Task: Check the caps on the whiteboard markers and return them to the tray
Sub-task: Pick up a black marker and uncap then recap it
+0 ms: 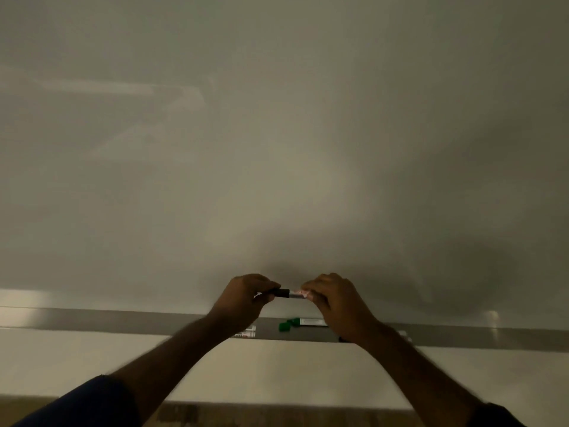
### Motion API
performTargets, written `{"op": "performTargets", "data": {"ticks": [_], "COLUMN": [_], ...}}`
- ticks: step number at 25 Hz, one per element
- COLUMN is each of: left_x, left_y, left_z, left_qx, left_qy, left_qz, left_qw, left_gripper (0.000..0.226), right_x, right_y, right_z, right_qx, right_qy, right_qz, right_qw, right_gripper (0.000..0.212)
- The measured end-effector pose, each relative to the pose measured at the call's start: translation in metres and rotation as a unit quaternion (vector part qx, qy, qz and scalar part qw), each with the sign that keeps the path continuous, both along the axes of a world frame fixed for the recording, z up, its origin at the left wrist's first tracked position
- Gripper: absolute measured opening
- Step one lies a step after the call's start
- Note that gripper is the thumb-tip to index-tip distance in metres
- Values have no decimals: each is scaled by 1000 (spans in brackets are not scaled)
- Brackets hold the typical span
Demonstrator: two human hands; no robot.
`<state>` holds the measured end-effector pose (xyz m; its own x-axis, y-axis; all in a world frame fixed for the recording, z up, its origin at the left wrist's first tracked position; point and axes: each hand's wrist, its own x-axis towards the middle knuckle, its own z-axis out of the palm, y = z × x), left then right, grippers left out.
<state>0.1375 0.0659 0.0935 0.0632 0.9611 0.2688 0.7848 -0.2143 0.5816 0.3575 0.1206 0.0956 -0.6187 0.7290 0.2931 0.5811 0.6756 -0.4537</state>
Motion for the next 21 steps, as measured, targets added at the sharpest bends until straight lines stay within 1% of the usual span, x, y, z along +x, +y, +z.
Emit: {"op": "performTargets", "data": {"ticks": [4,7,11,16,18,21], "left_x": [1,1,-5,-6,-6,-9], "left_y": [8,9,9,8,6,4], "left_z": [-55,-84,-109,-129,-136,-143], "left_qx": [-78,-124,-134,-156,-158,-149], "left_qy": [30,74,128,213,227,221], "left_qz": [44,48,42,15,9,4], "left_qw": [995,988,982,965,961,964], "left_gripper": [25,26,29,23,29,40], "right_x": [-9,-18,-31,-37,-39,-40], "right_y": [4,3,-1,-5,-6,-7], "right_z": [-59,-89,-115,-135,-140,-144], "right_qx": [-42,-54,-56,-69,-75,-86], "right_qy": [-65,-113,-131,-148,-158,-167], "right_qz": [-43,-67,-99,-106,-107,-100], "right_qw": [996,990,985,981,979,977], "right_gripper": [20,24,23,24,24,25]}}
